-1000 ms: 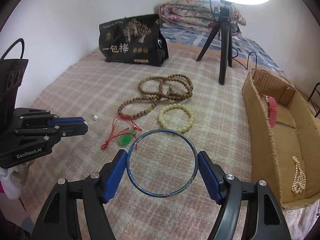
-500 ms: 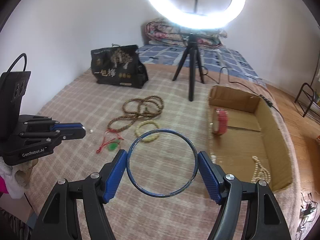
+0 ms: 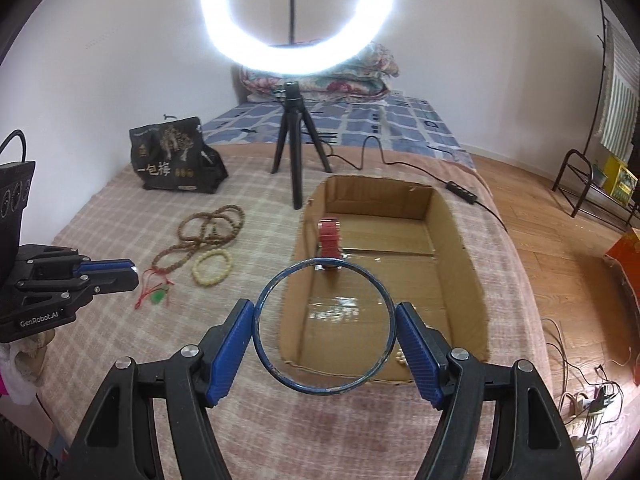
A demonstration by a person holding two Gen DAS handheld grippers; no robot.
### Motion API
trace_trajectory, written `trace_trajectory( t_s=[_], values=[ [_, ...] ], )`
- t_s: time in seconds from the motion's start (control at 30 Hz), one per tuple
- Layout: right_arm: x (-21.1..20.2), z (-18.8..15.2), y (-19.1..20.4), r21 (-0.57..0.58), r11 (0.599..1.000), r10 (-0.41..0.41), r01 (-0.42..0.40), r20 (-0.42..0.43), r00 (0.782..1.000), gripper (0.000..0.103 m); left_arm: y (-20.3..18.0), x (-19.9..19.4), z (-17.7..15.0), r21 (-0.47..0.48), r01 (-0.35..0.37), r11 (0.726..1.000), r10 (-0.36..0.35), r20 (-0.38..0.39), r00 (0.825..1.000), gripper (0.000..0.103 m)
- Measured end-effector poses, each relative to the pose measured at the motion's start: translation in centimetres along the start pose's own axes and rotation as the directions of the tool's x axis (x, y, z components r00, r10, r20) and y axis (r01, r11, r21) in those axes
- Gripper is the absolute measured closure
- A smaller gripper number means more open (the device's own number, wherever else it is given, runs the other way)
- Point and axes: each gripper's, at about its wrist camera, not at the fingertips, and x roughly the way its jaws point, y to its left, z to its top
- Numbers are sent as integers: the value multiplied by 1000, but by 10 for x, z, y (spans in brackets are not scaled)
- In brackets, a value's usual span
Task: Organize jewelry
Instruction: 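Carry the pearl earring and dark bangle with both tools over the box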
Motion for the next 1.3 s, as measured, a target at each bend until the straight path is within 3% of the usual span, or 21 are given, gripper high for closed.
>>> trace_trajectory(
  t_s=[0.53, 1.3],
  values=[
    [5, 7, -53, 48, 998, -36, 36, 1, 999, 29, -57, 31, 34, 47, 65, 997, -66, 15, 998, 97],
    [62, 40, -96, 114, 993, -41, 44, -23, 999, 29, -94, 79, 63, 72, 68, 995, -70, 25, 997, 97]
  ],
)
